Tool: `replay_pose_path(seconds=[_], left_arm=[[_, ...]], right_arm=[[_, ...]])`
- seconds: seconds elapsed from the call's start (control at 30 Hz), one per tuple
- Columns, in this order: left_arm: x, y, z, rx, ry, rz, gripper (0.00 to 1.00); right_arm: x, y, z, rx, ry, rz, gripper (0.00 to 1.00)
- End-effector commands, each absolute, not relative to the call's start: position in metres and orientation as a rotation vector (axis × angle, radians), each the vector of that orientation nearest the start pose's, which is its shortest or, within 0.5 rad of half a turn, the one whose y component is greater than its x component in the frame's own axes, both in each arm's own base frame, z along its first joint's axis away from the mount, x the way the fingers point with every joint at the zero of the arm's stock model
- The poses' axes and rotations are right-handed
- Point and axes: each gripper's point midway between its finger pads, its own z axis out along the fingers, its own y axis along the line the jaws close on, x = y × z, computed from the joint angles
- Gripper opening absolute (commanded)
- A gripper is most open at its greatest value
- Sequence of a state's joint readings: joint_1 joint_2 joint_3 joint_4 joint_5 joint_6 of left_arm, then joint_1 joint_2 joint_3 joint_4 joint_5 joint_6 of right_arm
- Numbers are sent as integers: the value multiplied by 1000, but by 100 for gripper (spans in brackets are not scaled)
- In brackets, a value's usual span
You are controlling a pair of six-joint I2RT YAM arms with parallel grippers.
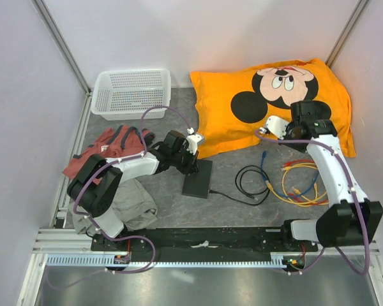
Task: Pull the plug from the switch port
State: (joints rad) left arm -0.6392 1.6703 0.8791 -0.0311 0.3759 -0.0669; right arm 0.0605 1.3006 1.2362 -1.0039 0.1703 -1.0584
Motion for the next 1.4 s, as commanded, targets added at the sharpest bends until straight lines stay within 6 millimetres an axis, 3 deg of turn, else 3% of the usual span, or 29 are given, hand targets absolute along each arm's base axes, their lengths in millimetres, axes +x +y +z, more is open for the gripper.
replay_pose_path(seconds=[0.0, 0.2, 0.37, 0.43, 0.47, 0.53, 0.63, 0.7, 0.8, 0.83, 0.97, 1.07, 1.17, 1.37], left_arm=[[263, -282, 27, 869, 2384, -755, 2], [260, -275, 29, 881, 2369, -726, 1], [253, -269, 27, 889, 2371, -718, 2], [253, -266, 27, 888, 2366, -702, 2], [253, -266, 27, 885, 2367, -699, 2], [253, -266, 28, 892, 2366, -702, 2], [254, -267, 28, 895, 2365, -704, 2], [254, -269, 27, 896, 2363, -712, 2], [255, -270, 28, 895, 2361, -717, 2], [256, -270, 29, 894, 2358, -716, 2], [256, -269, 30, 898, 2348, -705, 2], [255, -267, 34, 897, 2342, -699, 2], [255, -264, 38, 887, 2331, -686, 1], [257, -261, 42, 901, 2317, -658, 2]], right_arm=[[335, -74, 204, -1350, 2334, -675, 0], [358, -67, 177, -1287, 2376, -598, 0], [370, -78, 158, -1196, 2396, -692, 1], [372, -81, 150, -1166, 2395, -732, 12], [373, -80, 149, -1154, 2393, -748, 25], [374, -82, 147, -1096, 2408, -763, 29], [379, -68, 156, -1029, 2414, -677, 50], [389, -52, 173, -995, 2371, -624, 62], [394, -17, 190, -970, 2325, -475, 65], [389, 6, 188, -975, 2324, -334, 66], [371, 82, 179, -1068, 2321, -41, 71], [351, 129, 167, -1096, 2327, 278, 73], [332, 156, 156, -1096, 2357, 540, 77], [310, 182, 140, -1032, 2411, 827, 79]])
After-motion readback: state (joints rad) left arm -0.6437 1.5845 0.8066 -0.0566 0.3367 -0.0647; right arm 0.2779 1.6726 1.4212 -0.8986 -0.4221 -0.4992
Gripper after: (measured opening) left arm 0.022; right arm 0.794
